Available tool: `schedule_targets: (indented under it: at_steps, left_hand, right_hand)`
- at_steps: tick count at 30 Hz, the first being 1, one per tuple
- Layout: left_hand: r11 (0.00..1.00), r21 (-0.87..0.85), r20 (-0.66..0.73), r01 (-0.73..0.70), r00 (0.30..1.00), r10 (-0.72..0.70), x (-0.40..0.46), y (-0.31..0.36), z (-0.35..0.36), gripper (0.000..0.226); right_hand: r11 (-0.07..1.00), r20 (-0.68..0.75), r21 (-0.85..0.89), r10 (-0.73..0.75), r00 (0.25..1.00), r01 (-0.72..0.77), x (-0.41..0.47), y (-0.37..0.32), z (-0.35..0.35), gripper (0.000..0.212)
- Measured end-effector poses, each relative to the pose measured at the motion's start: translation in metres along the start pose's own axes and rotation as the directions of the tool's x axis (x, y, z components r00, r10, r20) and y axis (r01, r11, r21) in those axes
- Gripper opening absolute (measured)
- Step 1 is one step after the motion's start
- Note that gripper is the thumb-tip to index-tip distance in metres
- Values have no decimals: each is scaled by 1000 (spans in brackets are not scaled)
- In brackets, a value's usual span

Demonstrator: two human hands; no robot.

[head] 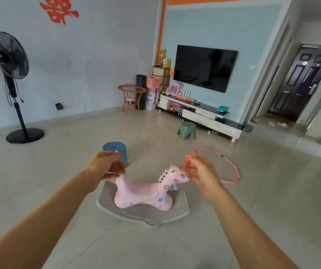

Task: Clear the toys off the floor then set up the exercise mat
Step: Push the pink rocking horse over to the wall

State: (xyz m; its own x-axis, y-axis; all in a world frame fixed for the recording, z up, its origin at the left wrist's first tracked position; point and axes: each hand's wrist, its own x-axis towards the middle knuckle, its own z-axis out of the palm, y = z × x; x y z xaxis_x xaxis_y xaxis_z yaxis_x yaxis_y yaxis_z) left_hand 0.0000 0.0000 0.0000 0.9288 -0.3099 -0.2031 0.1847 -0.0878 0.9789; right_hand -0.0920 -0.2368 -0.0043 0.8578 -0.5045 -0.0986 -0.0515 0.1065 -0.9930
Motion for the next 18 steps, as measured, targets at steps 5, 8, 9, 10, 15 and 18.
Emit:
schedule_targets:
  at_steps: [5,8,9,10,15,18]
  left_hand:
    - [998,-36,-77,48,996,-50,15,-25,-8,21]
    - [995,-36,-69,97,993,-99,29,-38,-6,20]
    - [993,-30,-66,113,991,-115,37,-42,-4,20]
    - [991,-28,-64,129,989,-131,46,-46,-3,20]
    - [982,-13,-75,191,979,-191,100,-61,9,19]
    - [973,-4,-88,230,969,-230,139,-65,19,19]
  right_hand:
    - [998,-30,-24,57,998,-58,3,26,4,10]
    - [996,-71,4,91,993,-91,12,40,1,15]
    - [995,-82,6,104,991,-104,19,45,-1,16]
    - [993,-92,15,118,989,-117,27,50,-2,16]
    - [985,-106,37,174,979,-171,80,71,-6,12]
    - [978,-99,57,207,973,-202,122,84,-8,12]
